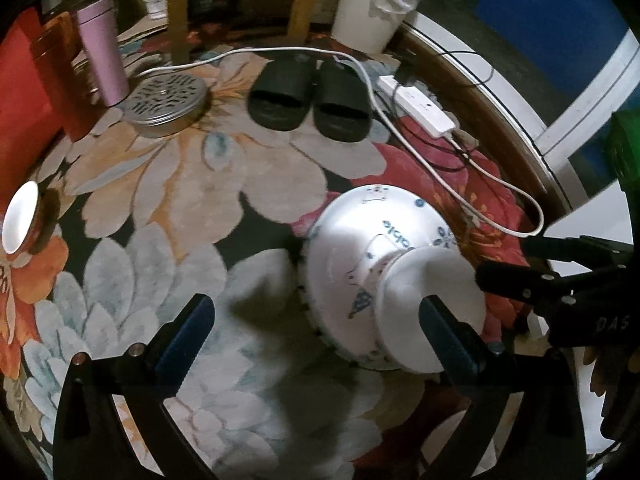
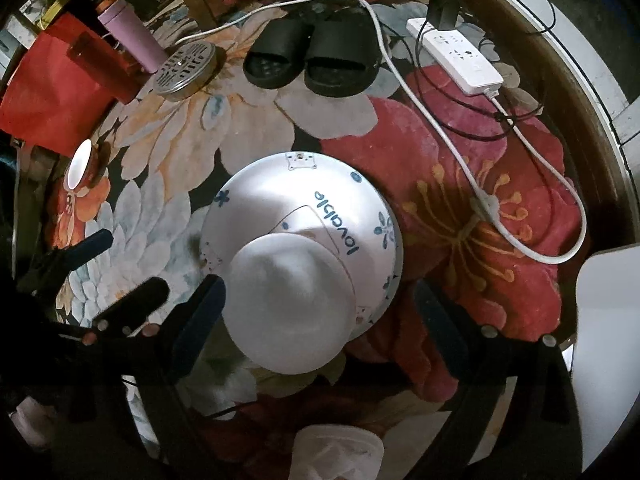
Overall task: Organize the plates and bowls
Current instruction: 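Lower the white bowl into the bowl on the plate stack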
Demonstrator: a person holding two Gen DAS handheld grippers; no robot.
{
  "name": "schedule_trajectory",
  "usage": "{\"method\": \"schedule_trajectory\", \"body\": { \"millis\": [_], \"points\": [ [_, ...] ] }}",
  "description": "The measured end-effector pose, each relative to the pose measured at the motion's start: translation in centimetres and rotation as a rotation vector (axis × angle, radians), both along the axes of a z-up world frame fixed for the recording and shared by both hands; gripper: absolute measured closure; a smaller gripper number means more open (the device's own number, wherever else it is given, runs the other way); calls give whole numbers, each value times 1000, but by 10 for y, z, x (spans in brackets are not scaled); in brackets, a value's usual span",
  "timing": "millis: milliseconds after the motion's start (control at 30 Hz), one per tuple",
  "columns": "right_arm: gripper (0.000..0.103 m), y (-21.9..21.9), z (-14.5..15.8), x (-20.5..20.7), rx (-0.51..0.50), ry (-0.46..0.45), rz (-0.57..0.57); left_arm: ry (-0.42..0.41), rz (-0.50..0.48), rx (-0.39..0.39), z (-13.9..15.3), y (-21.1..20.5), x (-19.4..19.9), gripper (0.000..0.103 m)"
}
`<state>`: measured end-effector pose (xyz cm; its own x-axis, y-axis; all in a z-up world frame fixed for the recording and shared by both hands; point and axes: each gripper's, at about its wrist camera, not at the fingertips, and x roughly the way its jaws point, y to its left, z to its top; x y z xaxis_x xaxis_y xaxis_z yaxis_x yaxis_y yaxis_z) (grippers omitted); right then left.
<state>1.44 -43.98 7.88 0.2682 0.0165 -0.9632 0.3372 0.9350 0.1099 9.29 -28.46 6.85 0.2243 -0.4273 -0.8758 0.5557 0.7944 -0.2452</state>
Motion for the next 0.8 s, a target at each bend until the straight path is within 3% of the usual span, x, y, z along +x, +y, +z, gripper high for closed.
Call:
{"method": "schedule_trajectory", "body": {
  "millis": [800],
  "points": [
    [7,39,-4,10,-17,20,56,18,115,25,-10,60,13,1]
  ]
}}
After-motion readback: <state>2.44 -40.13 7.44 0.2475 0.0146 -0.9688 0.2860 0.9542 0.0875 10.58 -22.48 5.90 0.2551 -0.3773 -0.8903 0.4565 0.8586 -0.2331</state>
